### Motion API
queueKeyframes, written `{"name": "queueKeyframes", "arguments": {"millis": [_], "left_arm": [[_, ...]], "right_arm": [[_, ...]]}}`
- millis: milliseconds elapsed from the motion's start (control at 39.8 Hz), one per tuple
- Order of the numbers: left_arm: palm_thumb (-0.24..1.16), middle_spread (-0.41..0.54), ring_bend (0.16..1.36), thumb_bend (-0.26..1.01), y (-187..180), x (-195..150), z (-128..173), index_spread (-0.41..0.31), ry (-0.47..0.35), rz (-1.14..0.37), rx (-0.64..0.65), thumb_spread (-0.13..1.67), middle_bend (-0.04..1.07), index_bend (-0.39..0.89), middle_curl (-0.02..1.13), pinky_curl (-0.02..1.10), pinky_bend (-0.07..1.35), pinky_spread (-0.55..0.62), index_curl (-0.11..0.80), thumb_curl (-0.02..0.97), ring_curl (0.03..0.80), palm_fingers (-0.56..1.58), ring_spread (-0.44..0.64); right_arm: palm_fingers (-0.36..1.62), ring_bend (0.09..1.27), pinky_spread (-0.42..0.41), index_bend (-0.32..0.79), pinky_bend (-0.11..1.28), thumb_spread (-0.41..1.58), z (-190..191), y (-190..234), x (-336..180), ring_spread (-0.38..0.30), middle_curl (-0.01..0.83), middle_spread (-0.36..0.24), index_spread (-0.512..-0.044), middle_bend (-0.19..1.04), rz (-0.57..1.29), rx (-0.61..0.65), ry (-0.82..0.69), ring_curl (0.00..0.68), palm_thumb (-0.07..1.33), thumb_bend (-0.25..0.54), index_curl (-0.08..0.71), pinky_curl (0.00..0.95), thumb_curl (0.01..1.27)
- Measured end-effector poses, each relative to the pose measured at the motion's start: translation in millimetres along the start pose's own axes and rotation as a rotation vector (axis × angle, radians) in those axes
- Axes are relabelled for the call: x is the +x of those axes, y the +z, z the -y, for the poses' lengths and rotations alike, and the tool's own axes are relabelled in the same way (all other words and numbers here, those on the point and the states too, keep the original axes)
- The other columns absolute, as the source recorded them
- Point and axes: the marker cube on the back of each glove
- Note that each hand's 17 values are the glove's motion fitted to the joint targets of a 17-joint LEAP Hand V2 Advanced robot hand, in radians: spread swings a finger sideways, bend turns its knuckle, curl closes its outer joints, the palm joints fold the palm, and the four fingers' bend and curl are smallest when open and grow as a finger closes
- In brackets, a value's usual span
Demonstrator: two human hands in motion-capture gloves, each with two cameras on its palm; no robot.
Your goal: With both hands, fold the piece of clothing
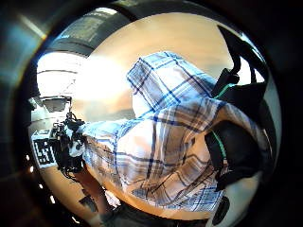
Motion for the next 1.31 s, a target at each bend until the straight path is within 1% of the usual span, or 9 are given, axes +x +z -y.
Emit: {"name": "queueKeyframes", "arguments": {"millis": [377,527,628,653,678,779,929,1080,1306], "left_arm": [[0.81,-0.270,0.38,-0.01,3.4,-6.8,2.9,-0.249,-0.055,0.005,0.027,1.27,0.47,0.18,0.53,0.16,0.13,0.10,0.489,0.335,0.405,1.01,-0.19],[0.81,-0.248,0.42,-0.01,-10.6,-6.5,-5.0,-0.219,-0.037,0.005,0.041,1.27,0.41,0.10,0.52,0.19,0.19,0.10,0.452,0.334,0.421,0.90,-0.17],[0.82,-0.215,0.44,-0.01,-38.1,-1.8,-26.8,-0.187,-0.040,-0.026,0.025,1.27,0.34,0.04,0.51,0.22,0.25,0.11,0.413,0.336,0.431,0.78,-0.13],[0.82,-0.219,0.45,-0.01,-45.3,-2.3,-28.5,-0.187,-0.037,-0.024,0.048,1.28,0.36,0.06,0.52,0.22,0.24,0.11,0.411,0.337,0.436,0.80,-0.13],[0.82,-0.204,0.45,-0.01,-52.2,-3.9,-27.3,-0.175,-0.033,-0.016,0.087,1.28,0.31,0.04,0.50,0.24,0.28,0.11,0.394,0.337,0.432,0.74,-0.12],[0.82,-0.181,0.48,-0.01,-70.5,-10.2,-13.7,-0.152,-0.010,0.005,0.256,1.28,0.28,0.04,0.49,0.26,0.32,0.12,0.355,0.338,0.434,0.69,-0.10],[0.81,-0.154,0.49,-0.02,-62.2,1.0,-24.4,-0.135,0.025,-0.084,0.202,1.27,0.26,0.07,0.47,0.29,0.36,0.13,0.316,0.337,0.423,0.65,-0.06],[0.65,-0.086,0.48,-0.06,-42.1,8.4,-41.4,-0.123,0.027,-0.092,0.194,1.25,0.20,0.10,0.47,0.33,0.41,0.16,0.302,0.313,0.422,0.52,0.02],[0.51,0.006,0.47,-0.03,-23.4,6.1,-77.7,-0.110,-0.076,-0.038,0.077,1.26,0.16,0.13,0.43,0.35,0.47,0.21,0.294,0.292,0.395,0.40,0.14]], "right_arm": [[1.24,0.61,-0.193,0.17,0.37,1.20,-0.7,7.6,-0.8,-0.257,0.492,-0.263,-0.318,0.44,-0.034,0.012,0.049,0.454,0.94,-0.013,0.396,0.359,0.32],[1.21,0.60,-0.189,0.15,0.39,1.20,-7.9,4.7,-9.7,-0.259,0.489,-0.261,-0.320,0.42,0.079,-0.022,-0.074,0.453,0.95,-0.009,0.388,0.367,0.33],[0.88,0.51,-0.126,0.10,0.48,1.20,-13.5,-17.3,3.2,-0.241,0.440,-0.239,-0.326,0.24,0.061,0.070,-0.016,0.432,0.94,-0.015,0.364,0.394,0.35],[0.93,0.53,-0.127,0.12,0.48,1.19,-16.4,-22.4,6.0,-0.241,0.454,-0.241,-0.325,0.26,0.060,0.079,-0.002,0.451,0.94,-0.017,0.374,0.402,0.35],[0.75,0.49,-0.082,0.09,0.50,1.22,-19.7,-27.3,8.0,-0.222,0.424,-0.224,-0.328,0.18,0.065,0.084,0.007,0.431,0.89,-0.033,0.359,0.403,0.34],[0.63,0.45,-0.018,0.10,0.56,1.27,-33.0,-45.2,13.4,-0.187,0.401,-0.182,-0.331,0.13,0.102,0.100,0.028,0.426,0.82,-0.038,0.348,0.422,0.33],[0.40,0.38,0.082,0.08,0.67,1.31,-32.9,-33.6,24.9,-0.096,0.358,-0.116,-0.341,0.11,0.164,0.116,0.031,0.396,0.70,-0.040,0.306,0.434,0.31],[0.24,0.36,0.154,0.09,0.76,1.34,-84.5,-49.9,31.5,0.006,0.320,-0.062,-0.349,0.12,0.184,0.143,0.021,0.373,0.63,-0.028,0.272,0.438,0.30],[0.19,0.41,0.207,0.10,0.79,1.35,-126.4,-20.5,67.7,0.092,0.295,-0.019,-0.353,0.15,0.144,0.062,0.026,0.359,0.58,-0.016,0.243,0.415,0.30]]}}
